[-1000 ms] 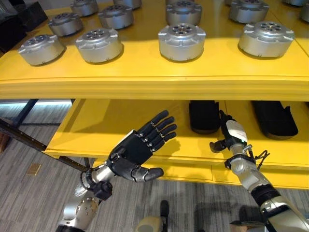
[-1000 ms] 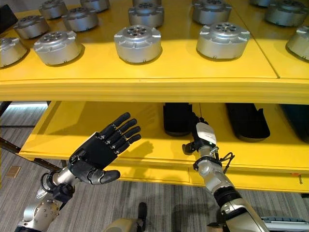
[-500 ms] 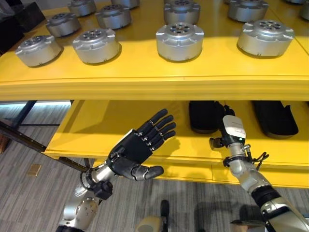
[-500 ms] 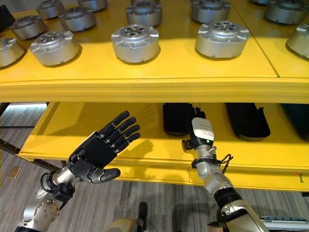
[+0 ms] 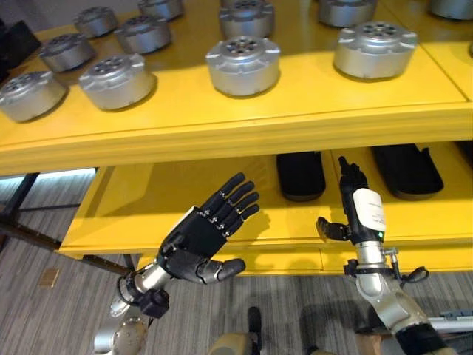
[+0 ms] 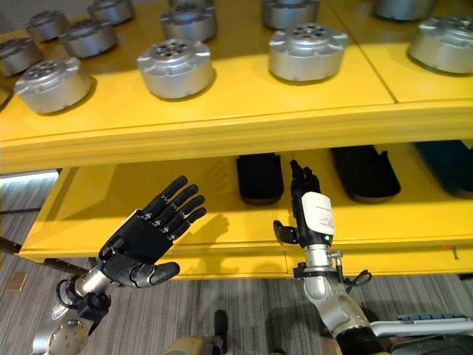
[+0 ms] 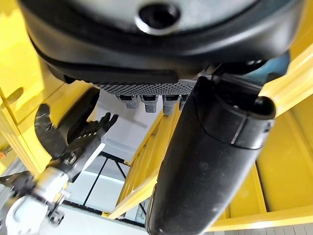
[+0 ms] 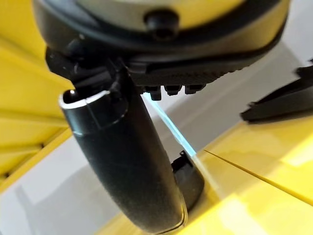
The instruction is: Move parts from the plastic box to the shelf.
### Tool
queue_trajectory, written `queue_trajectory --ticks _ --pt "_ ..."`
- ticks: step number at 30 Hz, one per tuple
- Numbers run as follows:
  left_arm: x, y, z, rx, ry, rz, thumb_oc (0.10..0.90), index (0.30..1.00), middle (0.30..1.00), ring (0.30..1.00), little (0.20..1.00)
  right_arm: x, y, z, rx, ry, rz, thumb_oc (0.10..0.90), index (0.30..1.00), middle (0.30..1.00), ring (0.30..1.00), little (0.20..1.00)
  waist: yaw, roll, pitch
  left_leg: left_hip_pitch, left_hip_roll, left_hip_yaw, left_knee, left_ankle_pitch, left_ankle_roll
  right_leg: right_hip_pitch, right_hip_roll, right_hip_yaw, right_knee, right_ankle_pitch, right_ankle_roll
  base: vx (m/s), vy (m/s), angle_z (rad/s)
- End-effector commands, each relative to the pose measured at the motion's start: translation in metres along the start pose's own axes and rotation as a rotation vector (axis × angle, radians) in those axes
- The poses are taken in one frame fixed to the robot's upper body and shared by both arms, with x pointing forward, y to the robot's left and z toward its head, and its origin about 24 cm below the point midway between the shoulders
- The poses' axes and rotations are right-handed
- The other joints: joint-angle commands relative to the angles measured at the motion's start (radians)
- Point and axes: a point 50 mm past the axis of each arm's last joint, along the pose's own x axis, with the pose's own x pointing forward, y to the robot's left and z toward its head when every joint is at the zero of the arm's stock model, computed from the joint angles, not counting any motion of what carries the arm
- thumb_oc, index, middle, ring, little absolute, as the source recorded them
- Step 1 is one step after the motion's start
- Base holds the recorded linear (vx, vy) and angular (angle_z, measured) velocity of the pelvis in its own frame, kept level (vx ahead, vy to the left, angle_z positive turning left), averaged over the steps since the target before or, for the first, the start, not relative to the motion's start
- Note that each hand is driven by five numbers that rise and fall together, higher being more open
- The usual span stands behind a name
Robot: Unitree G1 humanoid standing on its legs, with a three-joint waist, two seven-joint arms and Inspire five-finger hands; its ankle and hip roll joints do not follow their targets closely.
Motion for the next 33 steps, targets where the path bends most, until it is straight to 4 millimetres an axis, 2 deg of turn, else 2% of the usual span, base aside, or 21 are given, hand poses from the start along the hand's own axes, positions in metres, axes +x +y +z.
queue_trajectory --ticks 1,4,8,12,15,17,20,21,23,25,30,33 --pt "0.017 -0.007 0.041 0.126 -0.255 -0.091 0.900 1.000 1.000 1.000 1.000 0.031 -0.032 0.045 0.126 -0.284 -0.091 0.900 1.000 1.000 1.000 1.000 -0.013 -0.040 -0.047 0.058 0.041 -0.024 0.093 -0.186 -0.034 -0.081 -0.007 -0.008 0.019 0.070 -0.021 -0.05 0.032 -0.16" --pt "0.015 -0.004 0.039 0.138 -0.215 -0.066 0.900 1.000 1.000 1.000 1.000 0.024 -0.041 0.055 0.218 -0.327 -0.014 0.900 1.000 1.000 1.000 1.000 -0.036 -0.056 -0.045 0.060 0.044 -0.005 0.090 -0.189 -0.033 -0.085 -0.003 0.010 0.012 0.075 -0.015 -0.06 0.041 -0.16" --pt "0.007 -0.001 0.036 0.123 -0.185 -0.052 0.900 1.000 1.000 1.000 1.000 0.021 -0.055 0.062 0.305 -0.356 -0.017 0.900 1.000 1.000 1.000 1.000 -0.048 -0.070 -0.047 0.062 0.044 0.015 0.086 -0.193 -0.030 -0.085 -0.001 0.019 -0.004 0.086 -0.006 -0.04 0.056 -0.15" --pt "0.007 -0.007 0.027 0.068 -0.135 -0.169 0.900 1.000 1.000 1.000 1.000 0.018 -0.059 0.066 0.386 -0.342 -0.034 0.900 1.000 1.000 1.000 1.000 -0.069 -0.077 -0.049 0.069 0.043 0.044 0.073 -0.196 -0.023 -0.090 -0.002 0.033 -0.018 0.100 0.006 -0.02 0.123 -0.08" --pt "0.018 -0.013 0.019 0.031 -0.073 -0.283 0.900 1.000 1.000 1.000 1.000 0.016 -0.055 0.070 0.444 -0.344 -0.003 0.900 1.000 1.000 1.000 1.000 -0.091 -0.080 -0.051 0.073 0.036 0.065 0.059 -0.197 -0.018 -0.098 -0.003 0.046 -0.030 0.115 0.018 0.01 0.118 -0.17" --pt "0.026 -0.019 0.011 -0.023 -0.021 -0.379 0.900 1.000 1.000 1.000 1.000 0.015 -0.049 0.072 0.462 -0.341 0.102 0.900 1.000 1.000 1.000 1.000 -0.111 -0.082 -0.054 0.081 0.029 0.089 0.044 -0.196 -0.014 -0.103 -0.007 0.062 -0.055 0.138 0.033 0.05 0.131 -0.24" --pt "0.035 -0.022 0.000 0.001 0.068 -0.407 0.900 1.000 1.000 1.000 1.000 0.014 -0.049 0.072 0.499 -0.348 0.166 0.900 1.000 1.000 1.000 1.000 -0.136 -0.087 -0.054 0.093 0.030 0.133 0.025 -0.192 -0.016 -0.114 -0.013 0.067 -0.084 0.167 0.050 0.03 0.107 -0.26" --pt "0.036 -0.022 -0.001 0.024 0.082 -0.394 0.900 1.000 1.000 1.000 1.000 0.014 -0.050 0.073 0.524 -0.363 0.180 0.900 1.000 1.000 1.000 1.000 -0.138 -0.090 -0.053 0.097 0.035 0.163 0.021 -0.190 -0.019 -0.120 -0.022 0.045 -0.087 0.178 0.057 0.03 0.100 -0.39" --pt "0.033 -0.021 -0.003 0.027 0.091 -0.355 0.900 1.000 1.000 1.000 1.000 0.015 -0.051 0.075 0.588 -0.394 0.209 0.900 1.000 1.000 1.000 1.000 -0.123 -0.095 -0.048 0.118 0.053 0.247 0.020 -0.201 -0.030 -0.121 -0.072 -0.063 -0.063 0.177 0.092 -0.01 0.064 -0.78" --pt "0.029 -0.020 -0.006 0.050 0.102 -0.333 0.900 1.000 1.000 1.000 1.000 0.019 -0.048 0.078 0.631 -0.399 0.200 0.900 1.000 1.000 1.000 1.000 -0.100 -0.098 -0.041 0.116 0.067 0.303 0.039 -0.205 -0.017 -0.134 -0.116 -0.132 -0.008 0.171 0.101 -0.10 -0.024 -1.58" --pt "0.016 -0.013 -0.010 0.074 0.106 -0.286 0.900 1.000 1.000 1.000 1.000 0.017 -0.035 0.079 0.613 -0.371 0.177 0.900 1.000 1.000 1.000 1.000 -0.070 -0.095 -0.039 0.076 0.093 0.355 0.108 -0.225 0.017 -0.149 -0.193 -0.168 0.166 0.168 0.065 -0.06 -0.095 -0.74" --pt "0.007 -0.008 -0.005 0.094 0.095 -0.258 0.900 1.000 1.000 1.000 1.000 0.017 -0.034 0.078 0.612 -0.381 0.180 0.900 1.000 1.000 1.000 1.000 -0.054 -0.098 -0.047 0.047 0.113 0.391 0.132 -0.217 0.015 -0.091 -0.188 -0.202 0.134 0.148 0.056 -0.02 -0.188 -0.27"
